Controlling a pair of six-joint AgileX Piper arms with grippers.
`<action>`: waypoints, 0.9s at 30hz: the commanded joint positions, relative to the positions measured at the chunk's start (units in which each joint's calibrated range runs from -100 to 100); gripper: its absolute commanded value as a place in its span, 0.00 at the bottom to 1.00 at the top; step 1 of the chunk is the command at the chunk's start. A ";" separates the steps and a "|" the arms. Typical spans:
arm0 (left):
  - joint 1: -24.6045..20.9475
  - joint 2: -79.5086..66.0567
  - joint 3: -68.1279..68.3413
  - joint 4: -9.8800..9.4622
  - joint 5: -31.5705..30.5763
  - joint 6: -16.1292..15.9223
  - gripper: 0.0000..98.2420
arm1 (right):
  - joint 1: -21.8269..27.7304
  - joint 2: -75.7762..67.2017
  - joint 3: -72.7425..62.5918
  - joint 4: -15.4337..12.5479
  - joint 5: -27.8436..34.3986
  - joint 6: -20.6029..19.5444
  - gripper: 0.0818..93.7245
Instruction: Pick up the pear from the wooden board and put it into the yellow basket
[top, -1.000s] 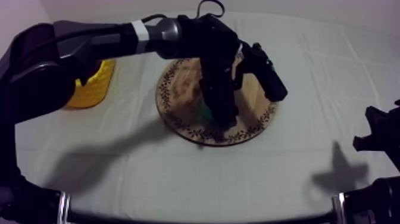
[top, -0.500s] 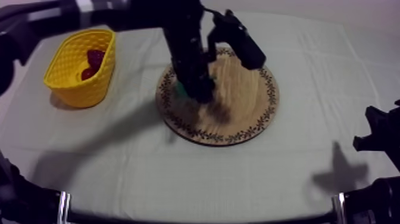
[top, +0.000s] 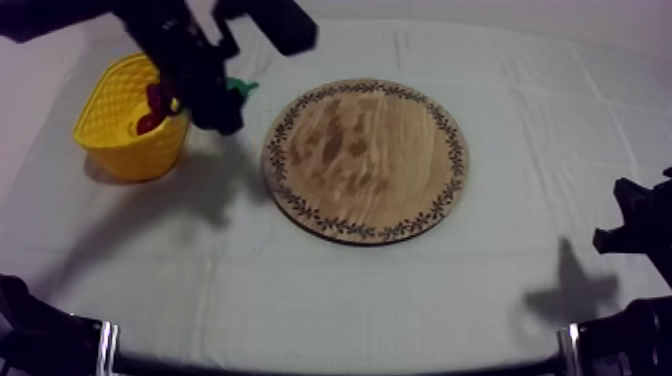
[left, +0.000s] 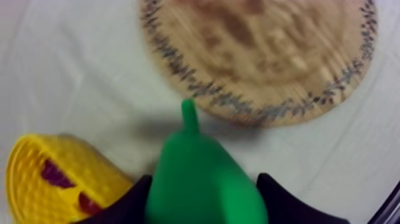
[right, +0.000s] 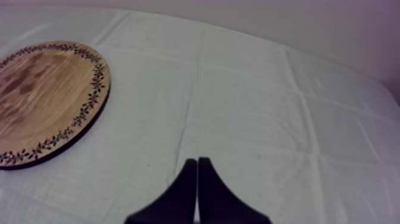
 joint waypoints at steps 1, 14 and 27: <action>-1.60 -3.00 -0.52 -1.02 -0.24 0.56 0.47 | 0.01 -0.05 0.05 0.02 0.03 0.02 0.00; -12.73 -0.74 -6.46 -5.02 -6.36 3.30 0.43 | 0.01 -0.05 0.05 0.02 0.03 0.00 0.00; -18.50 7.09 -3.28 -6.95 -10.87 4.50 0.41 | 0.01 -0.05 0.05 0.02 0.03 0.00 0.00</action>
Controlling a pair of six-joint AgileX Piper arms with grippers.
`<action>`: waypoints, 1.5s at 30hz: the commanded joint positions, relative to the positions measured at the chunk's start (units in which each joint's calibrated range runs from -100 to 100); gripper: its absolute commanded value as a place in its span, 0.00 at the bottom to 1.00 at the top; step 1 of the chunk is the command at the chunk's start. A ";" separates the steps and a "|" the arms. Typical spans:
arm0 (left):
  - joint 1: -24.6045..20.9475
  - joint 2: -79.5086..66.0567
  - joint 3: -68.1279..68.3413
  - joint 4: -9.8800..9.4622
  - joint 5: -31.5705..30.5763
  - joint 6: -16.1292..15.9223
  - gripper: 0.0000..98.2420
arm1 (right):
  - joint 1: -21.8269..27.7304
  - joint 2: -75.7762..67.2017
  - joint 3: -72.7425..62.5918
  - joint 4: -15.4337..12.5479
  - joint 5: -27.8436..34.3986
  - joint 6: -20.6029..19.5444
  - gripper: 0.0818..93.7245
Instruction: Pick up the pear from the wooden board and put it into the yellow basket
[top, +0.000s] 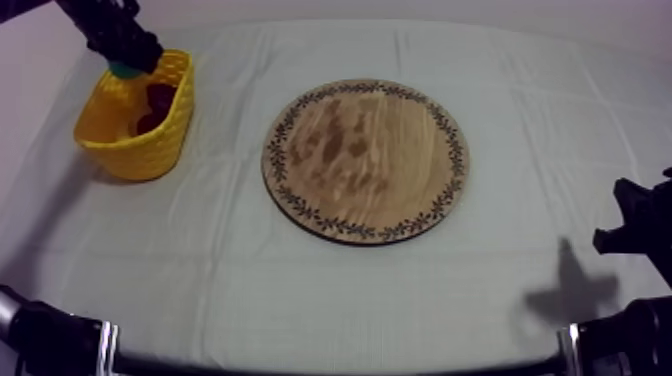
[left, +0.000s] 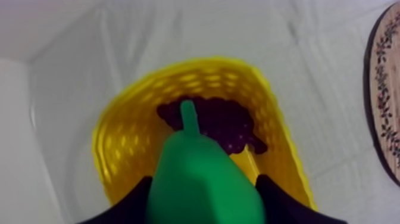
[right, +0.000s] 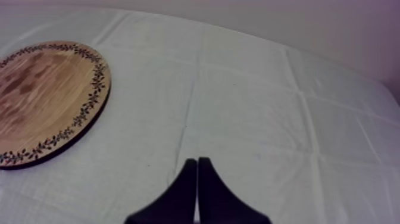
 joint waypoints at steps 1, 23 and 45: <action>-0.38 1.38 0.70 -0.06 -0.14 0.25 0.41 | 0.01 -0.05 0.05 0.02 -0.05 0.01 0.00; -2.05 5.00 4.13 1.74 -2.17 1.39 0.71 | 0.08 -0.05 0.05 0.02 -0.05 0.02 0.00; -3.35 -10.09 4.01 -1.80 -12.39 11.43 0.48 | 0.08 -0.05 0.05 0.02 -0.05 0.02 0.00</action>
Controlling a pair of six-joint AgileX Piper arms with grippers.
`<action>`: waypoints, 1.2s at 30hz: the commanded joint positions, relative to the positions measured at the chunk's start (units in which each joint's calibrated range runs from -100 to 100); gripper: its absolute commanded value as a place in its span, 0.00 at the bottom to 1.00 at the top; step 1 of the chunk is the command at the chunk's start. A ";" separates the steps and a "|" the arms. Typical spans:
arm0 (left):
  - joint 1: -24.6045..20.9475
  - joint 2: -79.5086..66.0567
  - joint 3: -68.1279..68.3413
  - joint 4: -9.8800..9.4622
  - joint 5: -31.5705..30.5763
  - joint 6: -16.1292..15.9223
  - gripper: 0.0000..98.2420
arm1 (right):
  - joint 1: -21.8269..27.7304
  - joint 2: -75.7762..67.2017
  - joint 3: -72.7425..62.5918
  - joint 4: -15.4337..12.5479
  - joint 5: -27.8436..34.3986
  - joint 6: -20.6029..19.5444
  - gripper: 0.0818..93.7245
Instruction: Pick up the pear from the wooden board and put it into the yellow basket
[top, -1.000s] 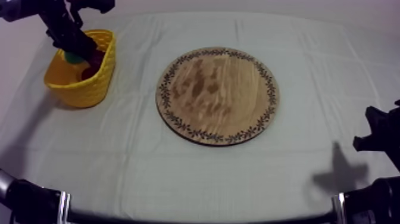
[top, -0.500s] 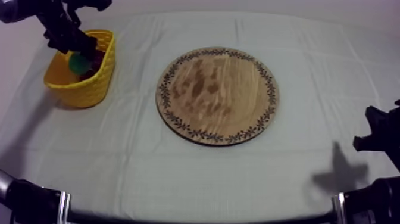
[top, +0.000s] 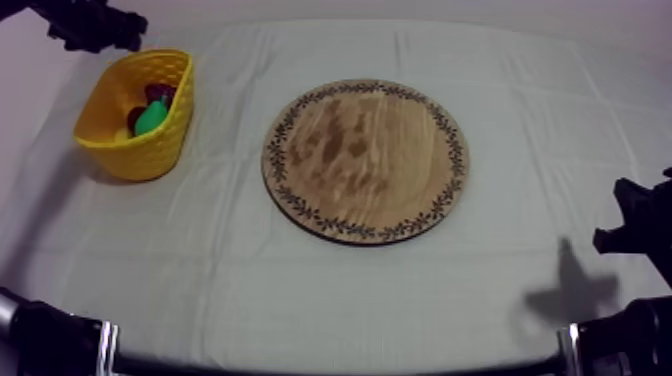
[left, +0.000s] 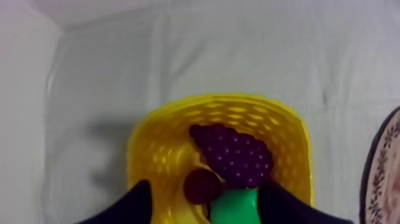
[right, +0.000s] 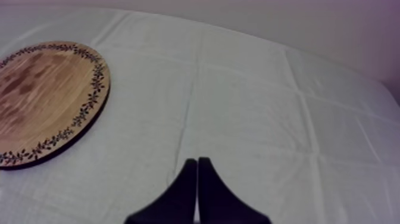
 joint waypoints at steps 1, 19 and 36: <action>-0.34 -4.71 0.74 -0.11 -1.59 1.30 0.41 | 0.01 -0.05 0.05 0.02 0.02 -0.01 0.00; -1.85 -41.41 20.90 2.87 -8.70 0.64 0.00 | 0.01 -0.05 0.05 0.02 0.02 -0.01 0.00; -3.26 -87.79 62.89 4.98 -29.29 1.09 0.00 | 0.01 -0.05 0.05 0.02 0.02 -0.01 0.00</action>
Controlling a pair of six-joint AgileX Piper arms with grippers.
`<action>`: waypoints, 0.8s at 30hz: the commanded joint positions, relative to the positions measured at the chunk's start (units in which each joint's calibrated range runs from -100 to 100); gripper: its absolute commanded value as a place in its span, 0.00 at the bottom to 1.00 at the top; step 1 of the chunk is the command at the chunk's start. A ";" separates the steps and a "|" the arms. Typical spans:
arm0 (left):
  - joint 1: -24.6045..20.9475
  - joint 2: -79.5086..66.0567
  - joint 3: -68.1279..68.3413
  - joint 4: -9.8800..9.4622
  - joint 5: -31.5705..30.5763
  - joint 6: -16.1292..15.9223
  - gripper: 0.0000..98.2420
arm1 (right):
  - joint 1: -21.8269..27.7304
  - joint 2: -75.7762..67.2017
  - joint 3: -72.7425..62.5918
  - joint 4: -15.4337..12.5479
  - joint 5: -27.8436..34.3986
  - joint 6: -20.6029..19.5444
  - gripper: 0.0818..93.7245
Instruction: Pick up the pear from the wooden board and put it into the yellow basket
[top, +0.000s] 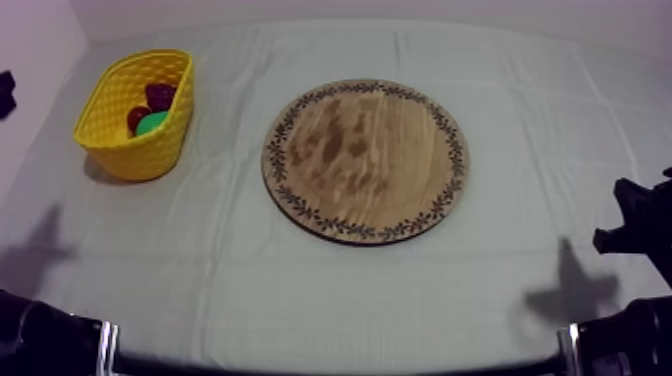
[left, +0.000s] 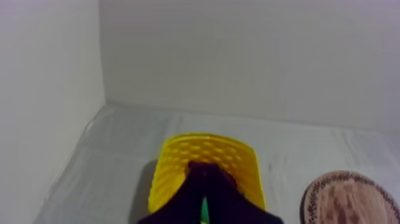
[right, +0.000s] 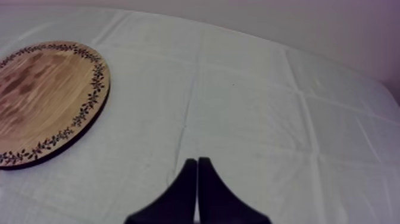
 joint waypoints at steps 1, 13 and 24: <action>0.00 -10.52 10.98 0.18 -2.21 -0.87 0.00 | 0.01 -0.05 0.05 0.02 -0.06 -0.02 0.00; 0.64 -23.53 27.73 3.16 -5.31 -5.12 0.00 | -0.03 -0.05 0.05 0.02 -0.06 -0.01 0.00; 0.60 -25.23 29.15 7.37 -1.52 -8.70 0.00 | -0.06 -0.05 0.05 0.02 -0.06 -0.01 0.00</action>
